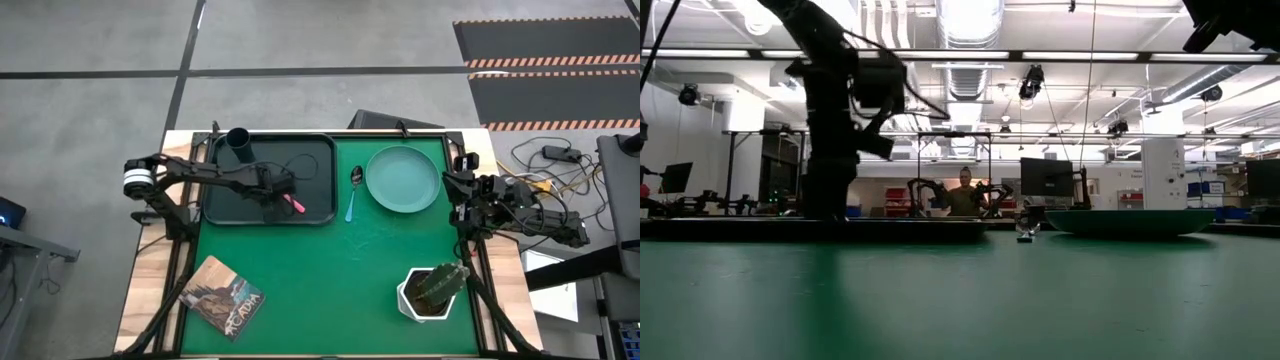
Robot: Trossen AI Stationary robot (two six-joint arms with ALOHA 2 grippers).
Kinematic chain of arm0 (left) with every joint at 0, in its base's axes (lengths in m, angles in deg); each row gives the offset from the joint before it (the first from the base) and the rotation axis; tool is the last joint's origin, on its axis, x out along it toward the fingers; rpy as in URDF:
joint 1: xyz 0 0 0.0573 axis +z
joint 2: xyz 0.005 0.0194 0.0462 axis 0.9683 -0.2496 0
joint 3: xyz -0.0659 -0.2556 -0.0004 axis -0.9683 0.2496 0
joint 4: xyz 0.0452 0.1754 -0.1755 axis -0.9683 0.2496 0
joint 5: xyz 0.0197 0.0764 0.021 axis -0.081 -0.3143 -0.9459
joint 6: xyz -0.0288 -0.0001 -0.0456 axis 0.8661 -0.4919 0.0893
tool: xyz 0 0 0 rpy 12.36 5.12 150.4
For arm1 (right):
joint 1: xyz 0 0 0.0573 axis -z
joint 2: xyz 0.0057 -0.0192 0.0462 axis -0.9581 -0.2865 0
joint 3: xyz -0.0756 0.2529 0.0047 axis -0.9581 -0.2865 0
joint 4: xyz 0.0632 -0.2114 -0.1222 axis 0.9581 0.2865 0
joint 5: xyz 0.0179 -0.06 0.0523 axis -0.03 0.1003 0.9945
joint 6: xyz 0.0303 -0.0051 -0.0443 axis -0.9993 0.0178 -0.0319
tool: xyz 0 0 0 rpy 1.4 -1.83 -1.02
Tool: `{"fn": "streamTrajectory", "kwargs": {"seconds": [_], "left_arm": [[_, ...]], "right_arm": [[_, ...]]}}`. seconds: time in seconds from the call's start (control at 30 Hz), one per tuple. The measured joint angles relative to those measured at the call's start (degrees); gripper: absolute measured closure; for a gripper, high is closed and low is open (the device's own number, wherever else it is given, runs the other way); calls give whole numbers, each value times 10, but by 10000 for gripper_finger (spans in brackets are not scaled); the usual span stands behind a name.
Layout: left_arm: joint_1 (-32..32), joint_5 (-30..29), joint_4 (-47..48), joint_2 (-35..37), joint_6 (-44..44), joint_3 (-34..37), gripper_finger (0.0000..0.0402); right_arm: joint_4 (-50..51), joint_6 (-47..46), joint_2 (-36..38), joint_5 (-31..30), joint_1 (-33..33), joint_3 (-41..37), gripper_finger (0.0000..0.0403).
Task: Pick and place plate/cup/fork/spoon on tray
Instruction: Put the pink fork on the black serving tray to the bottom of the black cup
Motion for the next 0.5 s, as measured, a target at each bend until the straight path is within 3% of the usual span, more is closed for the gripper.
{"fn": "streamTrajectory", "kwargs": {"seconds": [0.33,0.5], "left_arm": [[7,-77,-99,0,0,36,400],[18,-79,-140,-3,-3,37,400]], "right_arm": [[-4,7,0,0,0,0,371],[-5,11,0,0,0,0,371]]}}
